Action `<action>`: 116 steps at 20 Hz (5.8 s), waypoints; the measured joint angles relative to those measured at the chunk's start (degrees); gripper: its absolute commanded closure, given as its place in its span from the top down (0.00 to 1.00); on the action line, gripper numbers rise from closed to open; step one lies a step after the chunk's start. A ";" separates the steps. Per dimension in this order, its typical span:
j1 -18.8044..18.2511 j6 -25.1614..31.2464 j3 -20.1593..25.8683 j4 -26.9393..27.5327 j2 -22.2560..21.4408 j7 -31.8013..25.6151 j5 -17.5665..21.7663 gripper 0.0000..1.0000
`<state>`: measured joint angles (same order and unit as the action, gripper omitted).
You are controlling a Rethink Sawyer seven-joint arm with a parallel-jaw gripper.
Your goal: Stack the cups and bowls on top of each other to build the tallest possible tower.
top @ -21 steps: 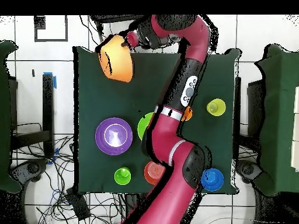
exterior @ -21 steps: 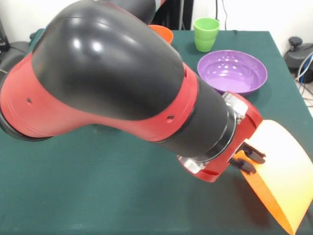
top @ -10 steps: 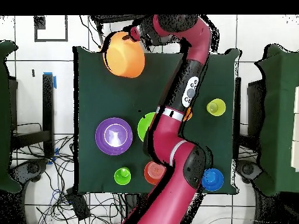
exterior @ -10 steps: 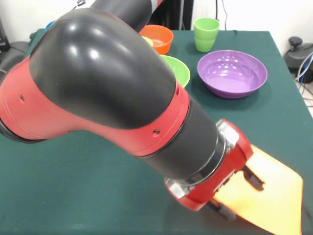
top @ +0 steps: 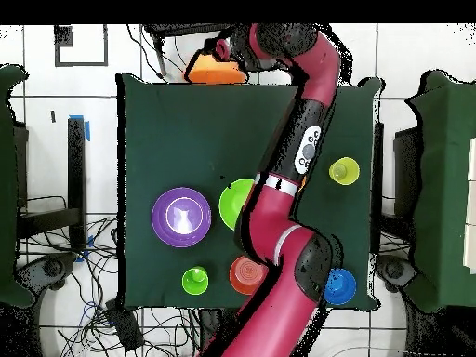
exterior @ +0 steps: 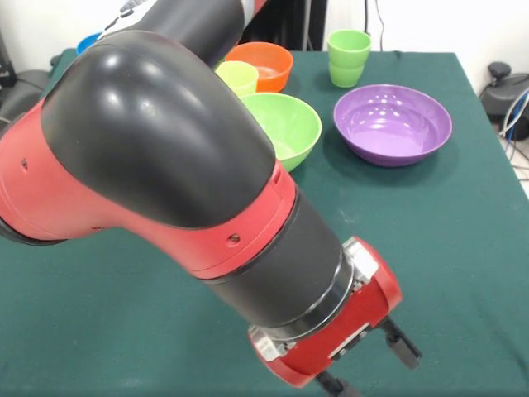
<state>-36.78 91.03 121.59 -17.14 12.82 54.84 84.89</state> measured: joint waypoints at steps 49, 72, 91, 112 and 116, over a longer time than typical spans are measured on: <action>-6.05 -16.75 -37.65 -20.52 -11.35 0.44 -25.93 1.00; -4.81 -20.29 -50.37 -20.61 -14.25 0.44 -35.12 1.00; -3.91 -21.85 -58.90 -20.70 -17.14 0.44 -41.73 1.00; -0.57 -25.45 -64.95 -20.74 -17.16 0.44 -46.77 1.00; -0.32 -25.46 -66.06 -20.87 -17.35 0.44 -46.89 1.00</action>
<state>-37.09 65.57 55.53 -38.01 -4.53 55.28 38.00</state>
